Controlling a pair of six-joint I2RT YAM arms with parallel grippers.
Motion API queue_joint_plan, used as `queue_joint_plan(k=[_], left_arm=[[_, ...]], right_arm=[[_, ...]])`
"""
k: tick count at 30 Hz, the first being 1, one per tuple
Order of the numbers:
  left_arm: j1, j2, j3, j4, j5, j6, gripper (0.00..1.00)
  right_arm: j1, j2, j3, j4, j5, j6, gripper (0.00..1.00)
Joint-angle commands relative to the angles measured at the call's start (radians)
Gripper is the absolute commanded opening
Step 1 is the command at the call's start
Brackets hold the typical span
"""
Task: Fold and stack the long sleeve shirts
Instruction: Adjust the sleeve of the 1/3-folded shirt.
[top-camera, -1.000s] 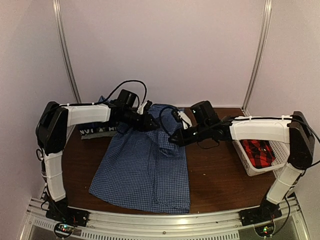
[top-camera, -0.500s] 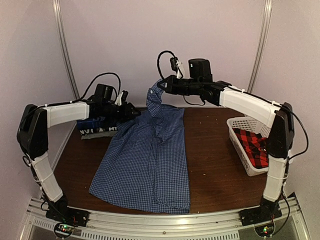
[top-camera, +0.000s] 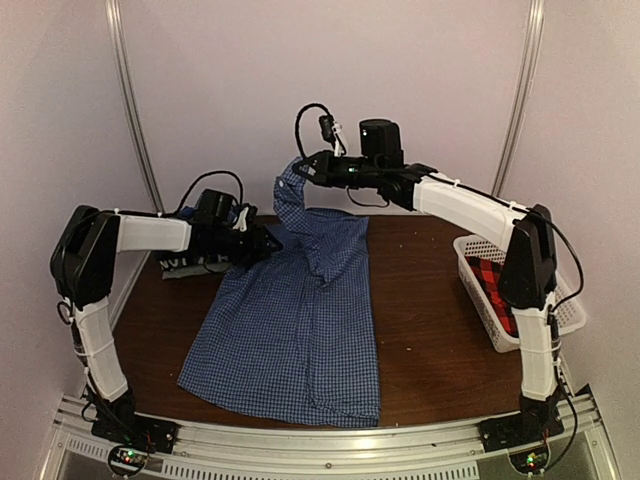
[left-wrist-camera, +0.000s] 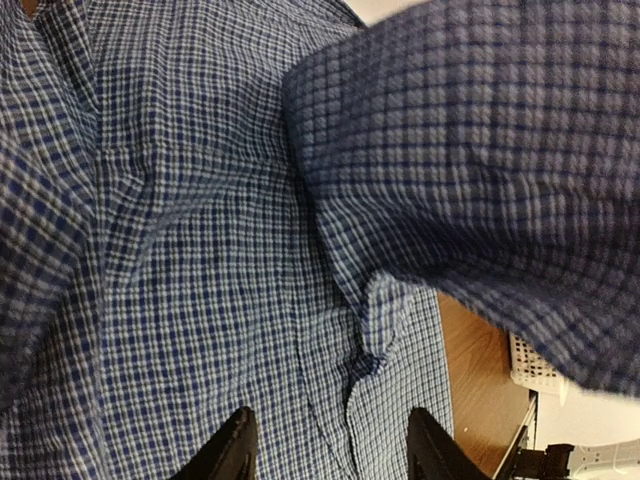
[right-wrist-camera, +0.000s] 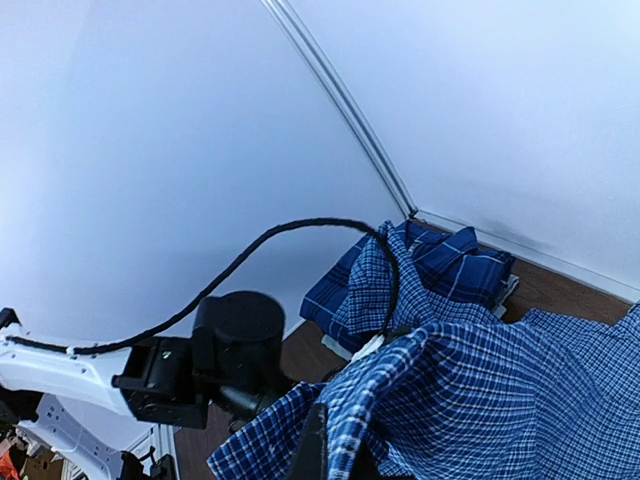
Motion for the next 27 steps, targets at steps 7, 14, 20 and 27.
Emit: queue_joint_plan(k=[7,14,20,27], left_arm=[[0.05,0.252,0.366,-0.033,0.065,-0.013,0.6],[0.02,0.44,0.658,-0.194,0.124,0.092,0.65],[-0.011,0.539,0.805,-0.287,0.067,0.177,0.65],[-0.055,0.616,0.896,-0.343,-0.034,0.242,0.65]], right_arm=[[0.058,-0.261,-0.385,0.192,-0.053,-0.027,0.0],[0.099,-0.367,-0.572,0.2,-0.061,-0.047,0.0],[0.124,-0.419,-0.724,0.24,-0.047,-0.034,0.0],[0.16,-0.461,-0.846,0.239,-0.019,-0.042,0.0]])
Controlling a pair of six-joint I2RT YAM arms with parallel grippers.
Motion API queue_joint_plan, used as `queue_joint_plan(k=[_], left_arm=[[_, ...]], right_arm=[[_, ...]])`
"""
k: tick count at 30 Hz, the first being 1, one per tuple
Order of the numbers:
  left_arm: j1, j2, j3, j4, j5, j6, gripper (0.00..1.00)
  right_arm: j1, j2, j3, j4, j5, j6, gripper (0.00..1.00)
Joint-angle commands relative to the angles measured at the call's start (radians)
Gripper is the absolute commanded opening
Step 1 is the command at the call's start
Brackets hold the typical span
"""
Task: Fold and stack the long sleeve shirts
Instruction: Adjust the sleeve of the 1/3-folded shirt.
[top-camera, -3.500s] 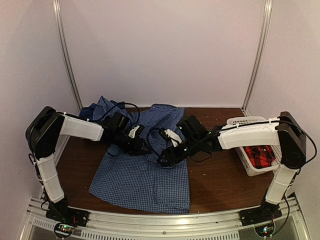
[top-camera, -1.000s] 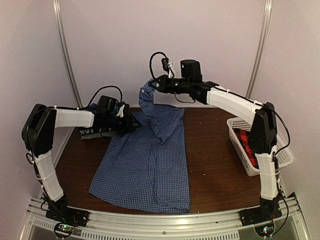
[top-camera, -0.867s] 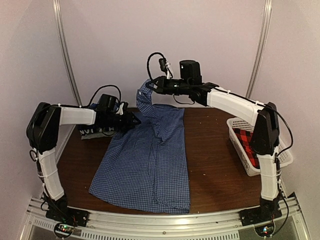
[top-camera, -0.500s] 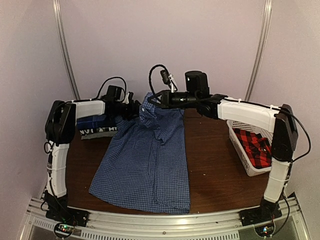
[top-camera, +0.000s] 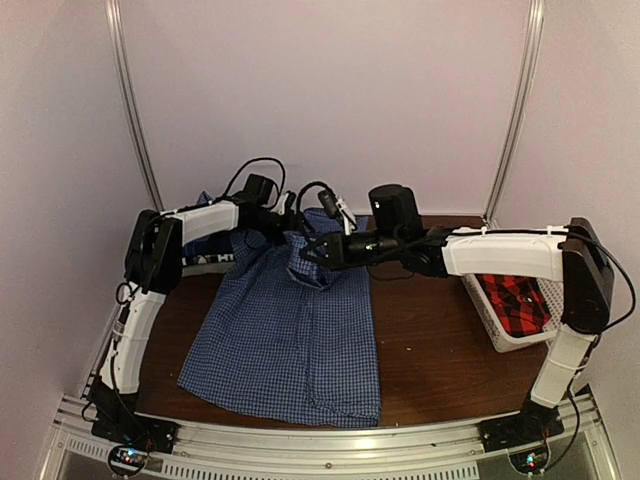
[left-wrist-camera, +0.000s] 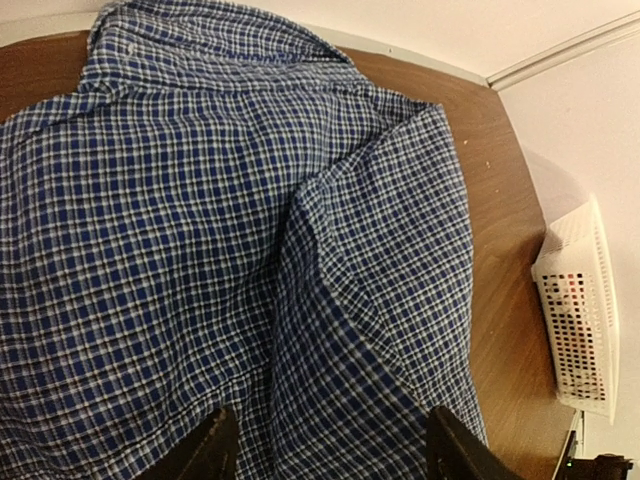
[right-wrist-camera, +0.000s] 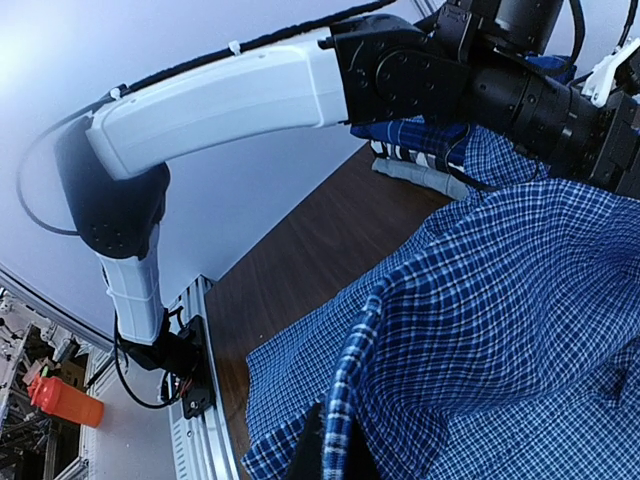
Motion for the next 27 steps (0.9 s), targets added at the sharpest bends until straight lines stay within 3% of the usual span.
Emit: queue_joint_plan(k=[1,12,18,24,27], left_arm=[[-0.026,0.038,0.054,-0.039,-0.079,0.07,0.65],[-0.064,0.091,0.135,-0.116,-0.253,0.131,0.61],[-0.077,0.104,0.156,-0.115,-0.258,0.141,0.6],[-0.087,0.106,0.167,-0.111,-0.276,0.142,0.52],[-0.093,0.097,0.175,-0.112,-0.27,0.156,0.54]], right_arm=[[0.019,-0.076,-0.087,0.036,0.029,-0.012,0.0],[0.036,-0.166,-0.367,0.127,0.109,0.055,0.0],[0.048,-0.141,-0.416,0.154,0.145,0.067,0.0],[0.058,-0.105,-0.439,0.171,0.168,0.071,0.0],[0.063,-0.094,-0.445,0.176,0.181,0.07,0.0]])
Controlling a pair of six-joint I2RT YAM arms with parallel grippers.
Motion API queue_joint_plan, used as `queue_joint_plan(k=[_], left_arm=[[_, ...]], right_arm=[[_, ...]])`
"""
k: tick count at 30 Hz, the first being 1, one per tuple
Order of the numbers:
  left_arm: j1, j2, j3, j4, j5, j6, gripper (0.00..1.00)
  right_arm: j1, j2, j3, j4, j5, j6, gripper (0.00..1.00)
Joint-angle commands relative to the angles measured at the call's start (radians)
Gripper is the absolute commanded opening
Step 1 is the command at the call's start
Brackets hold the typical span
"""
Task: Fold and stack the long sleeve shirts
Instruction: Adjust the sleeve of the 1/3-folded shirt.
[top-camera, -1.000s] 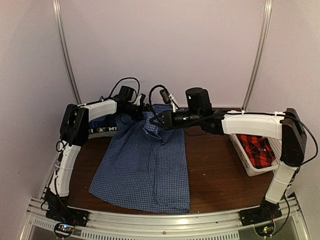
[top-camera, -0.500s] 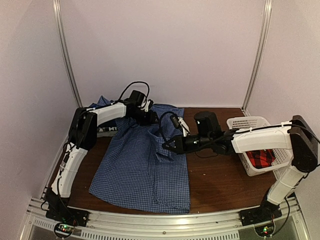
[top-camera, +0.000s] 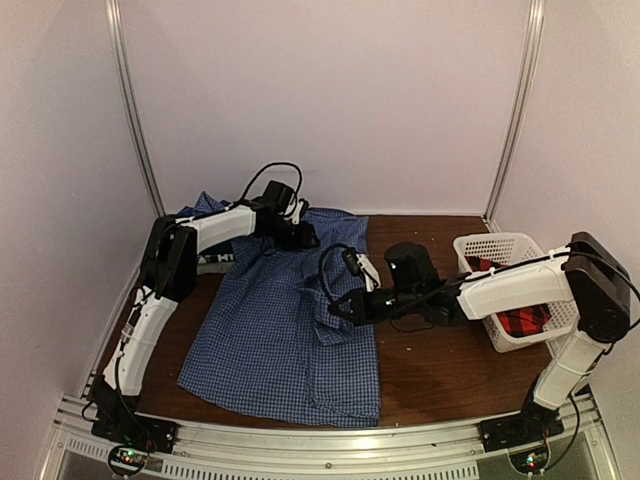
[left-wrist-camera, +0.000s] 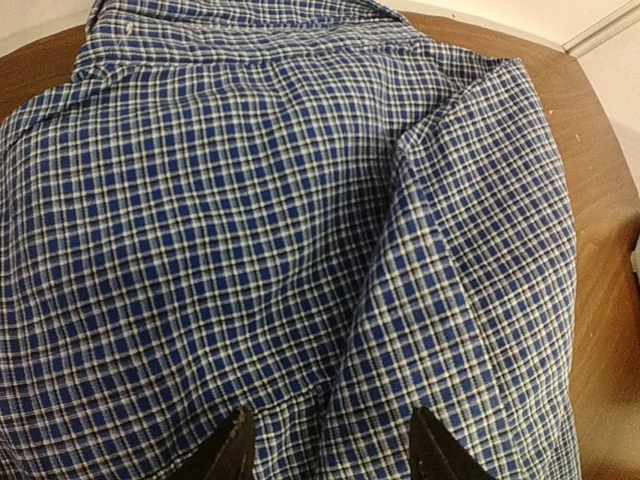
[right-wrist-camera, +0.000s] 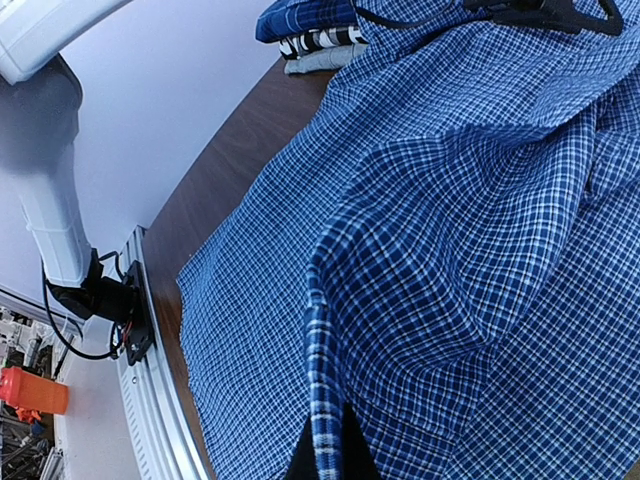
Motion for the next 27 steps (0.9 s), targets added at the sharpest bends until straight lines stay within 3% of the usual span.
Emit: queue_joint_plan(k=[1,6,15,23,27], left_arm=[[-0.019,-0.002,0.043,0.011,-0.02,0.037,0.55],[-0.063,-0.033,0.04,0.006,-0.09,0.088,0.67],[-0.108,-0.025,0.044,-0.04,-0.285,0.127,0.76],[-0.113,-0.028,0.045,-0.053,-0.344,0.132,0.78],[-0.118,-0.029,0.047,-0.055,-0.353,0.14,0.71]], right_arm=[[0.012,0.027,-0.021,0.04,0.044,0.009,0.0],[0.015,0.046,-0.021,0.049,0.066,0.009,0.0],[0.018,0.071,-0.009,0.055,0.078,0.014,0.0],[0.023,0.09,0.004,0.06,0.077,0.015,0.0],[0.024,0.093,0.004,0.061,0.083,0.014,0.0]])
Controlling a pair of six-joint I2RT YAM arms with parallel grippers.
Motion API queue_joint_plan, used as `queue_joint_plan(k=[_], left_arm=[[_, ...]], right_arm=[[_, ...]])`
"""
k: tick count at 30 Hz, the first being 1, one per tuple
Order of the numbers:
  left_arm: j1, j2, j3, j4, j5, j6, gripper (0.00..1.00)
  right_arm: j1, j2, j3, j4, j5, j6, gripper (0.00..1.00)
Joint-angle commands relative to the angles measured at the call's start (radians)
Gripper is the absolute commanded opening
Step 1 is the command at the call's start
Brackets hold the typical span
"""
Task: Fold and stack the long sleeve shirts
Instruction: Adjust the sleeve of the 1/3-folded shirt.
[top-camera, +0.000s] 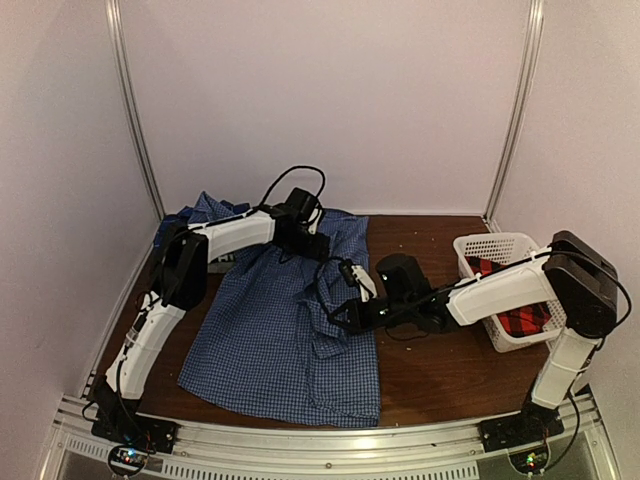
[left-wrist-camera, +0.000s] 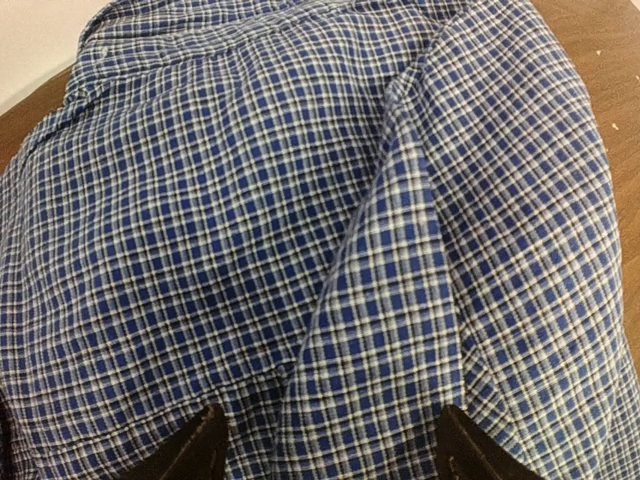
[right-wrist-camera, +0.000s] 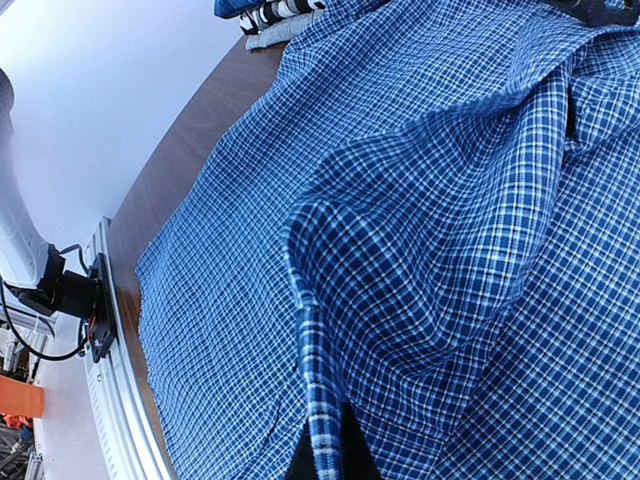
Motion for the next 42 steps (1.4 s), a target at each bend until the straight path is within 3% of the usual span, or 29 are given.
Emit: queue_joint_plan(k=[1,8,15,19,30,36,42], left_arm=[[-0.001,-0.028,0.032,0.0,-0.045,0.023,0.69],[-0.001,-0.026,0.036,-0.001,-0.042,0.022,0.44],[-0.002,-0.057,0.042,-0.01,0.086,-0.024,0.63],[-0.018,-0.097,0.014,-0.007,0.091,-0.02,0.72],[-0.071,-0.124,-0.077,-0.06,-0.06,0.007,0.71],[-0.079,-0.1,-0.058,-0.09,-0.101,0.011,0.65],[-0.078,-0.093,-0.027,-0.101,-0.203,-0.007,0.42]], right_arm=[[0.006,0.009,0.021,0.026,0.029,0.012,0.0],[0.006,0.009,0.02,0.026,0.03,0.012,0.0],[0.006,0.006,0.001,0.037,0.037,0.015,0.0],[0.006,0.009,0.003,0.04,0.037,0.016,0.0],[0.006,0.03,0.018,0.042,0.03,0.011,0.0],[0.006,0.031,0.021,0.045,0.031,0.011,0.0],[0.006,0.028,0.011,0.049,0.035,0.013,0.0]])
